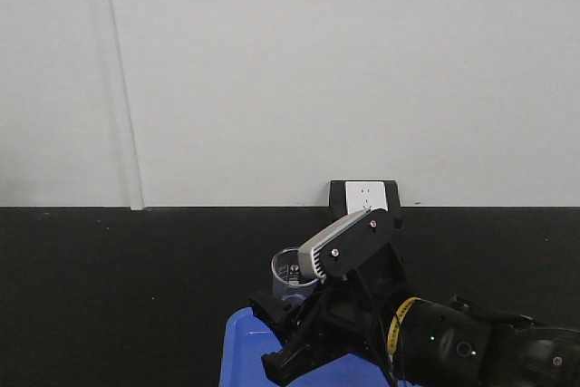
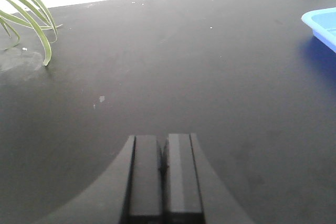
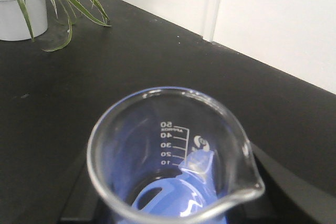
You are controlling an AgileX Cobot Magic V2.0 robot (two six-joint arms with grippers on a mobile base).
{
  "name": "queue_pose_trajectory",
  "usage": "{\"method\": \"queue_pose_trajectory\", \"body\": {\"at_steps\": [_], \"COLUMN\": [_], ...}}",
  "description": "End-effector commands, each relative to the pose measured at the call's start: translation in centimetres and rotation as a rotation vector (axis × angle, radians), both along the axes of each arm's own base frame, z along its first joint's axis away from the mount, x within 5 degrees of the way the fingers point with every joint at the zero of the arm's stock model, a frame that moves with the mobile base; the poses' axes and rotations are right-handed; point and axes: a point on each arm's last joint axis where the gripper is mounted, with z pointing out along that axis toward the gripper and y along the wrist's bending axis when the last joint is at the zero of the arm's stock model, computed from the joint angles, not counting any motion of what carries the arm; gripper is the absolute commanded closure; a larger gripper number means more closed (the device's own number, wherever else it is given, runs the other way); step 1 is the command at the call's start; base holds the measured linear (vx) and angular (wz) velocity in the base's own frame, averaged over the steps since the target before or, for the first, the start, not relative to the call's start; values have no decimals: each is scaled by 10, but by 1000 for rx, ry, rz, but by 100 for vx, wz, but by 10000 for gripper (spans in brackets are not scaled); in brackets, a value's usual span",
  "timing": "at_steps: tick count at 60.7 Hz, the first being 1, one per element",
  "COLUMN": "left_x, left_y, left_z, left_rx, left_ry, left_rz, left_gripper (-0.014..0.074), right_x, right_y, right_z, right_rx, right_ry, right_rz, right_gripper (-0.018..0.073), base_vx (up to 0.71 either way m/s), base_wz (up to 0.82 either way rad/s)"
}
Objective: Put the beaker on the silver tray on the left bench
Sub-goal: 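Close the right gripper on the beaker and lift it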
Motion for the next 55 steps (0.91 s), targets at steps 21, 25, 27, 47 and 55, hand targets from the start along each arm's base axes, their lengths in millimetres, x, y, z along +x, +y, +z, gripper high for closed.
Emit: {"method": "queue_pose_trajectory", "body": {"at_steps": [21,25,27,47,55], "left_x": [2,2,2,2,2], "left_y": [-1,-1,-1,-1,-1], "left_z": [0,0,0,0,0], "left_rx": [-5,-5,-5,-5,-5], "left_ry": [-63,-63,-63,-63,-63], "left_rz": [-9,-9,-9,-9,-9], "left_gripper": [595,595,595,595,595], "right_x": [-4,-4,-4,-4,-4], "right_y": [1,1,1,0,0], "right_z": [26,26,26,26,26], "right_rx": [86,86,86,86,86], "right_ry": [-79,-79,-79,-79,-79], "right_rz": [30,30,30,27,27], "right_gripper": [529,529,529,529,529], "base_vx": [0,0,0,-3,-9], "base_wz": [0,0,-1,-3,-9]}}
